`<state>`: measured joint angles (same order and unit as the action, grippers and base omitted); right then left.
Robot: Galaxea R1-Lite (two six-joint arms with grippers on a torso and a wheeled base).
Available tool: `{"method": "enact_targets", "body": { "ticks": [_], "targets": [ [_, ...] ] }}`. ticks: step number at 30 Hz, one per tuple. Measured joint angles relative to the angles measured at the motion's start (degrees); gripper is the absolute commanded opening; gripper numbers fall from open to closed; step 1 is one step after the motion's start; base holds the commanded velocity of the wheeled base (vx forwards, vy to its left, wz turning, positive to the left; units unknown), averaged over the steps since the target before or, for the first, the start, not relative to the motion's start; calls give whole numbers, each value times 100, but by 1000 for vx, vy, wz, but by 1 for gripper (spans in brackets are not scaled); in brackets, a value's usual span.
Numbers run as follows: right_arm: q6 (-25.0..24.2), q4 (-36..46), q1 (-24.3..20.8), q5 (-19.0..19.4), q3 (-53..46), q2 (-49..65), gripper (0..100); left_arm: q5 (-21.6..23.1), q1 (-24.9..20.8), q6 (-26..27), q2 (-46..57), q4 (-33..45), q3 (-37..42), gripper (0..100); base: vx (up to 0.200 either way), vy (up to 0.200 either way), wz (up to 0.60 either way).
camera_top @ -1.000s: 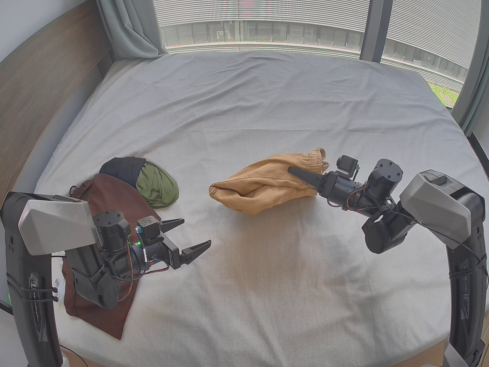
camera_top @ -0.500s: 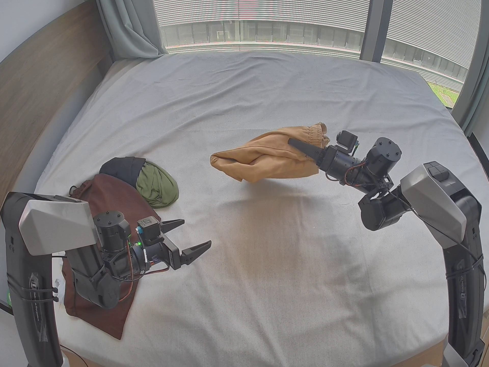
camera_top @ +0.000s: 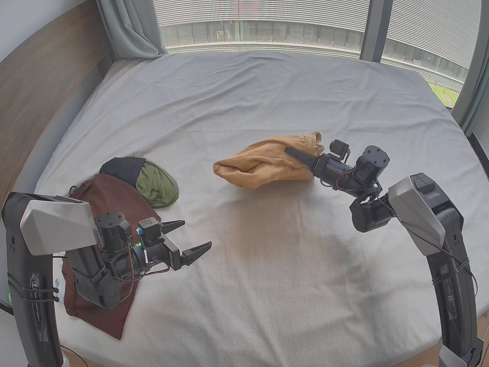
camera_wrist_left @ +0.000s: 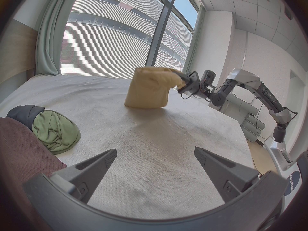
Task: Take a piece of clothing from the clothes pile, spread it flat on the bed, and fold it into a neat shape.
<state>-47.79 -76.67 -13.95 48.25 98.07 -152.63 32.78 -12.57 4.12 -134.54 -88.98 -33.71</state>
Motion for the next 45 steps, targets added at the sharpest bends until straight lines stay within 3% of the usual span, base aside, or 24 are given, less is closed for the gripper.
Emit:
{"method": "enact_targets", "body": {
  "ticks": [14,21,37,38,45],
  "targets": [
    [285,-101,-5,-41,-1657,-60,0,0,1,1,0,0,4,100,0,0,0],
    [474,-662,-112,-74,-2567,-16,0,0,0,1,13,0,0,100,0,0,0],
    [484,-965,-135,-224,-2928,-200,0,0,-20,0,9,2,-20,100,0,0,0],
    [482,-967,-135,-229,-2928,-201,100,0,-22,1,9,0,-22,100,0,0,0],
    [492,-1012,-107,-224,-2992,-182,100,0,-24,1,6,0,-28,100,0,0,0]
  ]
}}
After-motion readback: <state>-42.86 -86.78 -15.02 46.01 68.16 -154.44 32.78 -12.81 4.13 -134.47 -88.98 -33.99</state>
